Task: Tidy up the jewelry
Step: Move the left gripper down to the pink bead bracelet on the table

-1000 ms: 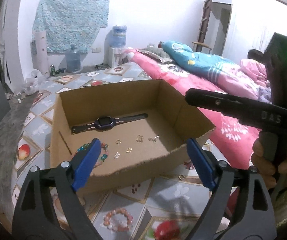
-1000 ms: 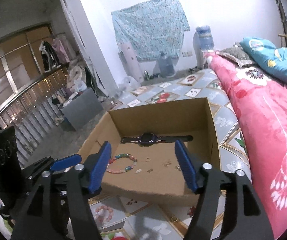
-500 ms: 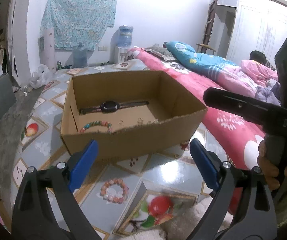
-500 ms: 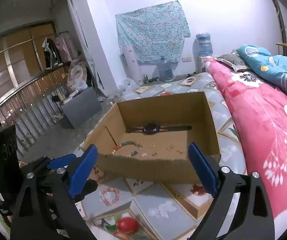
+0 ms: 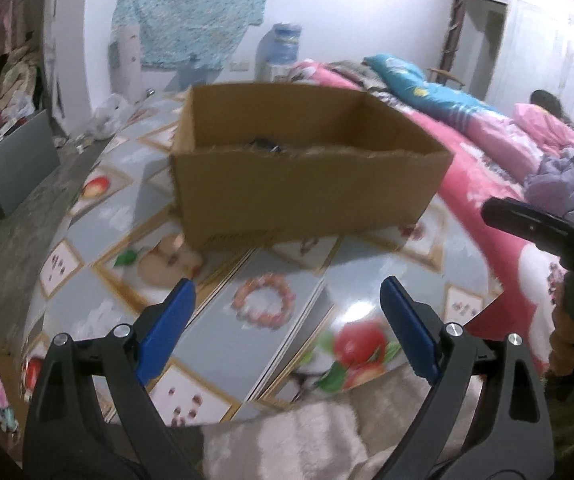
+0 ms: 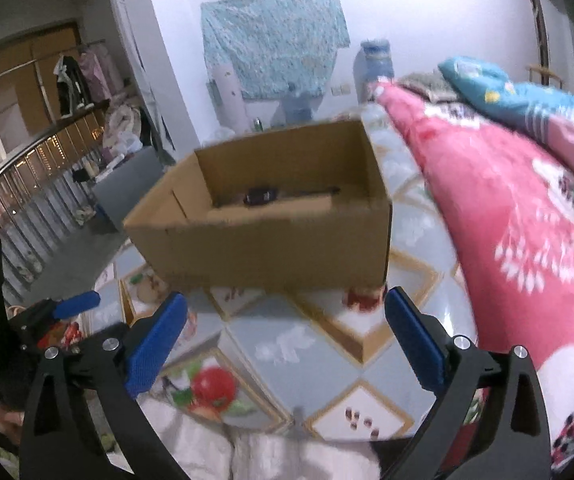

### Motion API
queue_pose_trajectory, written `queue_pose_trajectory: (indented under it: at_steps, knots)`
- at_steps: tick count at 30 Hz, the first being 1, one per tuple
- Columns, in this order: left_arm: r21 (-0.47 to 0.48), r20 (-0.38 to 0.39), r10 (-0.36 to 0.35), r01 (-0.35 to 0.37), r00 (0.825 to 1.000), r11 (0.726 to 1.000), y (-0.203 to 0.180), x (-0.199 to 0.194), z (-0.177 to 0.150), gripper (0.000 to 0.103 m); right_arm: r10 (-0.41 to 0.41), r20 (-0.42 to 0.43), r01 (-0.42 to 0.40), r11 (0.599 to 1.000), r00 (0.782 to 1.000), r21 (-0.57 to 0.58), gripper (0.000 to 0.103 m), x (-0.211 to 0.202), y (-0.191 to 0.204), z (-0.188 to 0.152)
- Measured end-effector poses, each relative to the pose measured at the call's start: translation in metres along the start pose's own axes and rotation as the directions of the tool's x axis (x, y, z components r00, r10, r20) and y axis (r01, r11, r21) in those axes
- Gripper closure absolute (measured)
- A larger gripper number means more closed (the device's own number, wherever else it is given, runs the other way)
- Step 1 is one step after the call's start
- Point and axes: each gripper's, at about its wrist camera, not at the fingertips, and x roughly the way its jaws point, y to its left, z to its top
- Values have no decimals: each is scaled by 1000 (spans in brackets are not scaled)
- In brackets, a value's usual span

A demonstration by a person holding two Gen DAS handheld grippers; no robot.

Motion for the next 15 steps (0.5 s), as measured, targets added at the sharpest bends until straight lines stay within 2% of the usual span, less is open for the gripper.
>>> queue_pose_trajectory:
  at_steps: [3,8,11,13,14,15]
  knots:
    - [-1,-24,25,-25,999,1000,6,5,-11,13,0,-63,-1,1000,998,-15,7,14,0,-13]
    - [34,-21,23,-22,1000,999,7,15,-15,14,17,-108,-21,999,994,-30,7,28,6,-23]
    - [72,-13,2,-1,1000,997,1,24,-12,30,31,-120,-35,999,992,-36,11,35,8,-23]
    - [98,-35,-11,15,999,995,-4,36,-10,42,37,-130,-42,998,991,-36,14,40,9,-22]
    - [104,-47,-19,23,999,994,-6,41,-9,51,40,-135,-45,998,990,-34,18,42,8,-22]
    - [112,-61,-27,33,998,993,-7,47,-9,55,42,-139,-47,998,989,-32,20,44,8,-21]
